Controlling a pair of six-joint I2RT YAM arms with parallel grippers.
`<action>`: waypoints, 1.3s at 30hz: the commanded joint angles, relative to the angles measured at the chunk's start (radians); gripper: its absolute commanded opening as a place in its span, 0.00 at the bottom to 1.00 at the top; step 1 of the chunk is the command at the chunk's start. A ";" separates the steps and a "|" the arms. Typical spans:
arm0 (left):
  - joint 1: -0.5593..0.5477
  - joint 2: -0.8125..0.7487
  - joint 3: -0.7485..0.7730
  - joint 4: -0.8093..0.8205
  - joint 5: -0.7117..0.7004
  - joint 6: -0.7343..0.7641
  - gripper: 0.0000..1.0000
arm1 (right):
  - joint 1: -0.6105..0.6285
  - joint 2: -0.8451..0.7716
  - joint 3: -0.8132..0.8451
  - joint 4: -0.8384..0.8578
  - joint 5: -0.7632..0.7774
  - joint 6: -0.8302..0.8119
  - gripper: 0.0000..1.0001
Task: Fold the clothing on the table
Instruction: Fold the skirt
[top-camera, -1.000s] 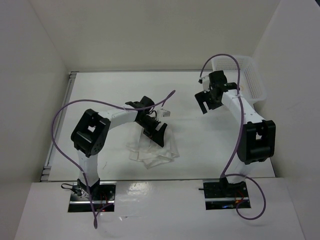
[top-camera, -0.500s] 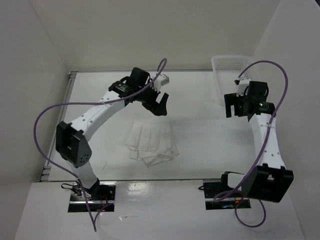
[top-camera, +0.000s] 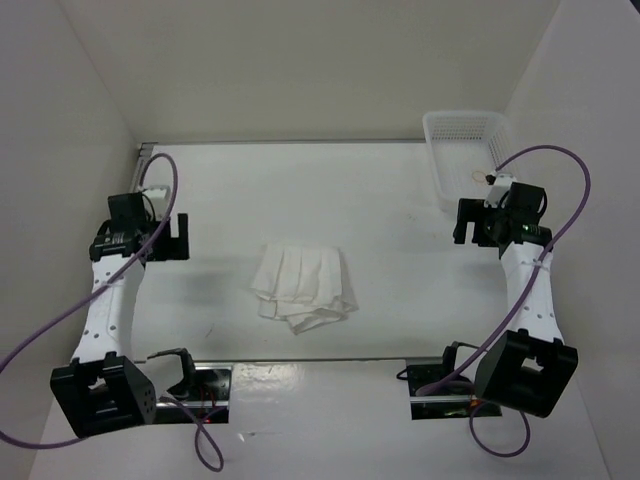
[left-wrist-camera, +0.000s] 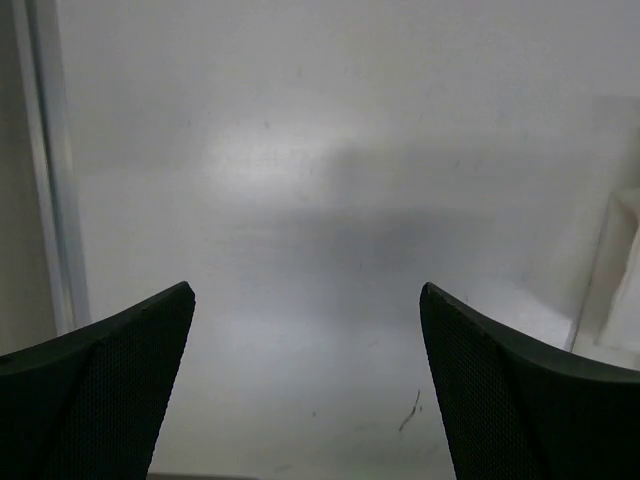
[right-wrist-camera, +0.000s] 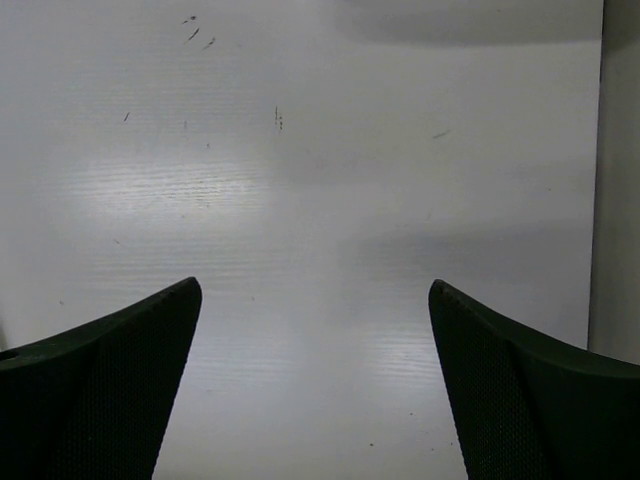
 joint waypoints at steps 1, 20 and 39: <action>0.171 -0.064 -0.005 -0.005 0.096 0.017 0.99 | -0.015 0.000 -0.012 0.089 -0.039 0.032 0.98; 0.465 -0.033 -0.072 0.080 0.339 0.080 0.99 | -0.015 0.000 -0.031 0.109 0.007 0.004 0.98; 0.465 -0.053 -0.072 0.080 0.357 0.089 0.99 | -0.015 -0.031 -0.031 0.109 -0.034 -0.005 0.98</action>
